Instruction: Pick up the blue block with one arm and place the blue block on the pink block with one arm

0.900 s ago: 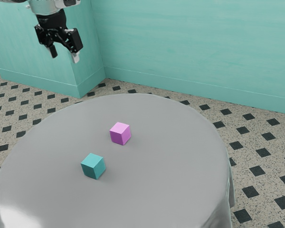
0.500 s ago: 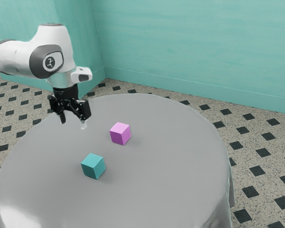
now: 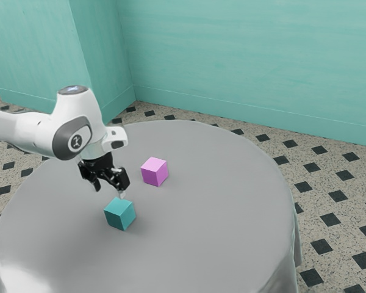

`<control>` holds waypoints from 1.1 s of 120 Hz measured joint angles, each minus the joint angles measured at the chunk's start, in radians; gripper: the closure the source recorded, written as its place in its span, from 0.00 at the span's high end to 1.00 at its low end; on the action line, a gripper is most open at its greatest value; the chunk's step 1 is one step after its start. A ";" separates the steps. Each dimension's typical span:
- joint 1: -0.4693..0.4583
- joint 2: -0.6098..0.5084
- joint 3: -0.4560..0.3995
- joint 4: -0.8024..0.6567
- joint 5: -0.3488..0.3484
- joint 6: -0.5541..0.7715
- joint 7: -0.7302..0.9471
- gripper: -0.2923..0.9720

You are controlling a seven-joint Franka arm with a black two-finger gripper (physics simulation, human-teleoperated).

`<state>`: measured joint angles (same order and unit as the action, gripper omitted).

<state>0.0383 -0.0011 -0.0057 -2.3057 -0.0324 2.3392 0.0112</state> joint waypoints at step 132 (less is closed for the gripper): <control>0.000 0.181 0.004 0.009 -0.114 0.125 0.148 0.70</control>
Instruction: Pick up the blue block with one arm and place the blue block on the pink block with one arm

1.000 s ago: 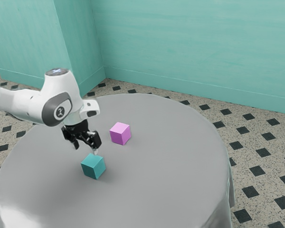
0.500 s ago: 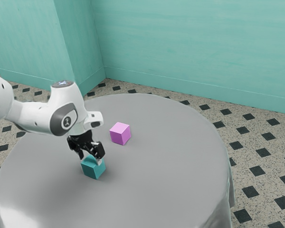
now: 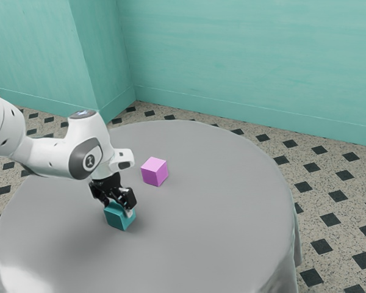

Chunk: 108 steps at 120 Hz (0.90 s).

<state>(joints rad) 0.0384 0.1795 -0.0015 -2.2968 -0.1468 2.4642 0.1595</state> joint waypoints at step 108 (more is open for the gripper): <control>0.002 0.144 0.039 0.507 -0.007 -0.272 -0.008 0.49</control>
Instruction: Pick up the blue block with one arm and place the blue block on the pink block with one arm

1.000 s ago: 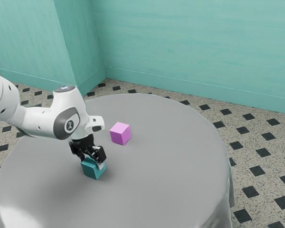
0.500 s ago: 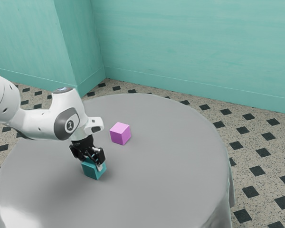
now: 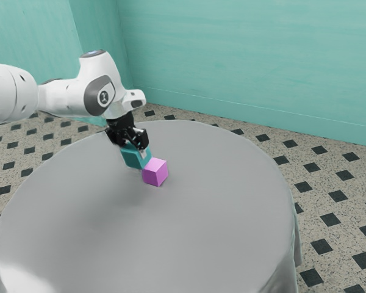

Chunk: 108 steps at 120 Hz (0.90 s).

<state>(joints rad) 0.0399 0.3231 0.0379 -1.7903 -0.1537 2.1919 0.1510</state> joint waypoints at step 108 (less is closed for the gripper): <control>-0.005 0.380 -0.003 0.541 0.055 -0.281 -0.074 0.46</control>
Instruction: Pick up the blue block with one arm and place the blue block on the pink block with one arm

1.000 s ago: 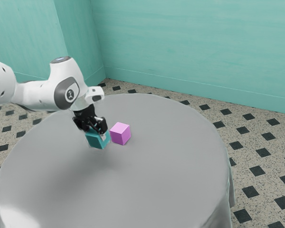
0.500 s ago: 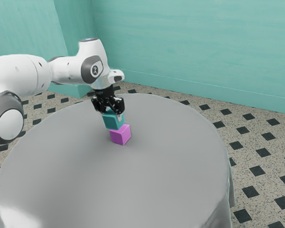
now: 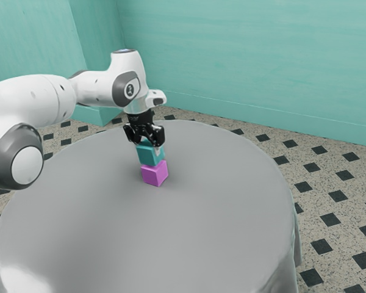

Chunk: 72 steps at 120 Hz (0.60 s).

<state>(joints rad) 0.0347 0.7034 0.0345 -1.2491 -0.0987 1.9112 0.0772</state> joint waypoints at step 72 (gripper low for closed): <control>-0.018 -0.165 -0.014 -0.091 -0.001 -0.012 0.061 0.71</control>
<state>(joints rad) 0.0170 0.5382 0.0207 -1.3396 -0.0996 1.8995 0.1386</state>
